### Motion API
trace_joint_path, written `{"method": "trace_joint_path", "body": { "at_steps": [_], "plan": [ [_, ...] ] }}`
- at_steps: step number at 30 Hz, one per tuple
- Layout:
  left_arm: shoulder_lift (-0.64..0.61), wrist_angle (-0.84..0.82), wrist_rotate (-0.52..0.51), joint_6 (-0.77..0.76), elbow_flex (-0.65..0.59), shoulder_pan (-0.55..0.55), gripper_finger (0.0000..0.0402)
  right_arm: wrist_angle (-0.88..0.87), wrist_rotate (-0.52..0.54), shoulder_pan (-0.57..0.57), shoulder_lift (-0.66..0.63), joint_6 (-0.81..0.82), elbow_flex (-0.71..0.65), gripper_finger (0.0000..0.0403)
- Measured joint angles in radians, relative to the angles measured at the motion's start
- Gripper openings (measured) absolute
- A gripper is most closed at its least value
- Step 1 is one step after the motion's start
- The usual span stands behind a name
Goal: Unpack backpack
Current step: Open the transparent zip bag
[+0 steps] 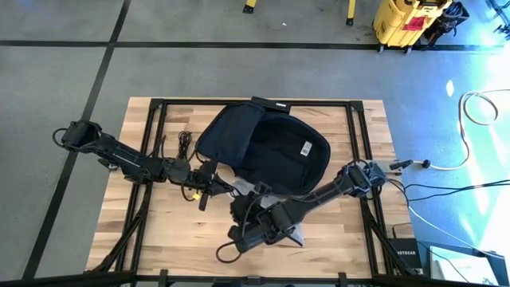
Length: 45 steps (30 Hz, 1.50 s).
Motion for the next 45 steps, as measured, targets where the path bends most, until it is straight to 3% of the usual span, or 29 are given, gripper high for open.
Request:
{"method": "trace_joint_path", "body": {
  "at_steps": [29, 42, 45],
  "plan": [
    [0.000, 0.002, -0.008, 0.004, 0.000, -0.001, 0.0000, 0.068, -0.012, -0.077, 0.024, -0.068, -0.048, 0.0151],
    [0.000, 0.003, -0.007, 0.004, 0.000, -0.002, 0.0000, 0.063, -0.025, -0.080, 0.026, -0.076, -0.048, 0.0015],
    [0.000, 0.004, -0.007, 0.004, 0.000, -0.002, 0.0000, 0.053, -0.027, -0.079, 0.025, -0.077, -0.048, 0.0005]
  ]
}}
